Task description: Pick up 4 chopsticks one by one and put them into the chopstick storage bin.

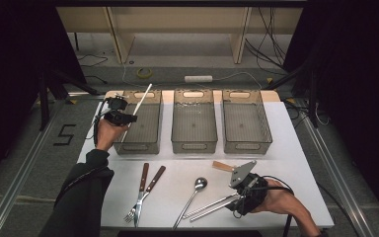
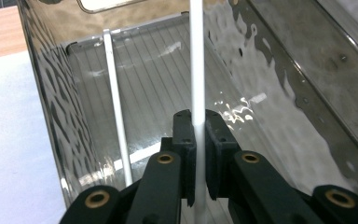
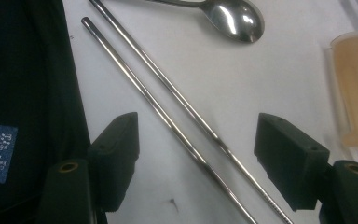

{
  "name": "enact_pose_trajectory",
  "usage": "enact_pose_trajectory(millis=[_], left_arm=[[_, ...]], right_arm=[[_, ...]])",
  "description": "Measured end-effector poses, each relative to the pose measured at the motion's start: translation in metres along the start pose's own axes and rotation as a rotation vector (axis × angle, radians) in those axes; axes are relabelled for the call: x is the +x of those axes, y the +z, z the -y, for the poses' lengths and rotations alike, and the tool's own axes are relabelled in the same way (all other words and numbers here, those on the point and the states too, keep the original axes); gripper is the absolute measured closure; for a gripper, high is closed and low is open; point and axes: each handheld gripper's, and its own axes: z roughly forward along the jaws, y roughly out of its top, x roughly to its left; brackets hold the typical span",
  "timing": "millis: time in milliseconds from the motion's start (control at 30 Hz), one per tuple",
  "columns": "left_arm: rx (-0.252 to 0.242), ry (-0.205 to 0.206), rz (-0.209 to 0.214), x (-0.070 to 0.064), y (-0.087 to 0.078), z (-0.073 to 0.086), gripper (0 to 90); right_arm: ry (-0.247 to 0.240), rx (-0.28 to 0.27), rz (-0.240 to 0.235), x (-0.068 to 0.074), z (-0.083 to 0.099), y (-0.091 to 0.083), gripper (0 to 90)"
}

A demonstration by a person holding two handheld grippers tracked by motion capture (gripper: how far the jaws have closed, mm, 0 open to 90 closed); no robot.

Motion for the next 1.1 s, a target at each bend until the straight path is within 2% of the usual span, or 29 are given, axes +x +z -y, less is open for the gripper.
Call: enact_pose_trajectory(millis=[133, 200, 300, 400, 500, 567, 700, 767, 833, 867, 967, 1033, 1100], left_arm=[[-0.004, -0.014, -0.011, 0.000, 0.004, 0.001, 83.2], [0.006, -0.013, -0.011, -0.001, 0.005, 0.001, 77.3], [0.004, 0.010, -0.017, -0.006, 0.003, 0.000, 68.1], [0.000, -0.009, 0.018, -0.010, -0.003, -0.001, 57.7], [-0.026, 0.005, 0.037, -0.017, -0.014, 0.001, 49.1], [-0.025, 0.025, 0.053, -0.023, -0.022, 0.004, 42.8], [-0.066, 0.048, 0.089, -0.038, -0.038, 0.015, 35.4], [-0.085, 0.069, 0.105, -0.043, -0.046, 0.022, 33.1], [-0.116, 0.069, 0.116, -0.049, -0.053, 0.029, 31.9], [-0.107, 0.085, 0.119, -0.051, -0.056, 0.032, 30.9], [-0.144, 0.093, 0.132, -0.058, -0.063, 0.043, 28.7], [-0.140, 0.116, 0.131, -0.064, -0.065, 0.050, 26.0], [-0.148, 0.112, 0.161, -0.070, -0.068, 0.058, 24.8]], right_arm=[[0.006, 0.006, -0.003, 0.001, 0.000, 0.000, 31.8], [0.007, 0.007, -0.003, 0.001, 0.000, 0.000, 31.8], [0.001, 0.000, -0.001, 0.000, 0.000, 0.000, 31.8], [0.003, 0.003, -0.001, -0.001, 0.001, 0.000, 31.9], [0.003, 0.005, 0.004, -0.001, 0.001, -0.001, 31.8], [0.002, 0.009, 0.010, -0.001, 0.001, -0.002, 31.8], [0.003, 0.022, 0.004, -0.001, 0.000, -0.002, 32.8], [-0.012, 0.030, 0.014, -0.002, 0.000, -0.001, 33.1], [-0.016, 0.042, 0.013, -0.001, 0.000, -0.001, 33.8], [-0.024, 0.046, 0.016, -0.002, 0.000, 0.000, 33.9], [-0.043, 0.075, 0.017, -0.002, 0.000, -0.001, 34.4], [-0.034, 0.089, 0.017, -0.002, 0.000, -0.002, 34.6], [-0.030, 0.096, 0.026, -0.004, 0.000, -0.003, 34.6]])
